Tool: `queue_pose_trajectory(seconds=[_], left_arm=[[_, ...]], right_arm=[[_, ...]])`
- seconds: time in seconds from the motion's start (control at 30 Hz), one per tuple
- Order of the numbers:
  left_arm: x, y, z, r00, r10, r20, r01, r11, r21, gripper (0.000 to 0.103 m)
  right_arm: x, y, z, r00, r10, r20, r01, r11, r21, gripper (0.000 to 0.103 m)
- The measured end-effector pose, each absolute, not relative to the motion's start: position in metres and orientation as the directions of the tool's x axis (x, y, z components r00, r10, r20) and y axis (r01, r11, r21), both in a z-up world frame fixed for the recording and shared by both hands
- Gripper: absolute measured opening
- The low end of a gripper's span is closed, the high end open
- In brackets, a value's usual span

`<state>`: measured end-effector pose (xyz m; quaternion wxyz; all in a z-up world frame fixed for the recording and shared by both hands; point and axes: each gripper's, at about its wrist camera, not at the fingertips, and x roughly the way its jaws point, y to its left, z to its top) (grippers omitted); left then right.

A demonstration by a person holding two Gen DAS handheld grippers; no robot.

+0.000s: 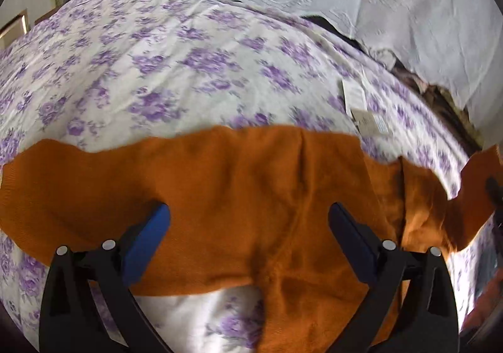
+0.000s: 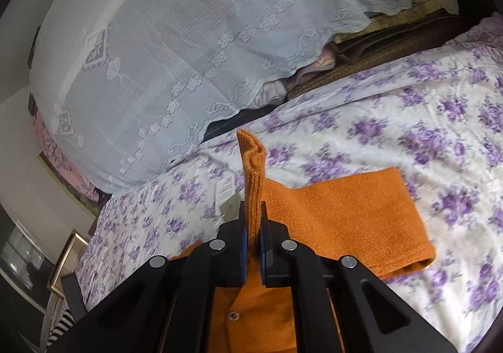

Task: Fold small clothes
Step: 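Lay the held sleeve across the cardigan front and open the right tool, then grasp the other sleeve cuff with the left tool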

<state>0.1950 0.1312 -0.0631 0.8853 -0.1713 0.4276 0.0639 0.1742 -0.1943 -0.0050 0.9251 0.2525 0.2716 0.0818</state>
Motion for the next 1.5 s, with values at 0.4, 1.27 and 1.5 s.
queue_pose_trajectory(seconds=[0.4, 1.27, 1.5], left_arm=[[0.194, 0.138, -0.056, 0.640, 0.018, -0.768, -0.288, 0.932, -0.219, 0.098], [0.183, 0.096, -0.043, 0.698, 0.049, -0.714, -0.190, 0.974, -0.119, 0.098], [0.204, 0.022, -0.067, 0.678, 0.061, -0.733, -0.050, 0.998, 0.036, 0.098]], right_arm=[[0.177, -0.111, -0.026, 0.756, 0.389, -0.526, -0.124, 0.875, 0.468, 0.006], [0.157, -0.100, -0.025, 0.666, 0.377, -0.644, -0.288, 0.926, 0.244, 0.031], [0.209, -0.208, -0.040, 0.690, 0.248, -0.680, 0.006, 0.938, 0.348, 0.005]])
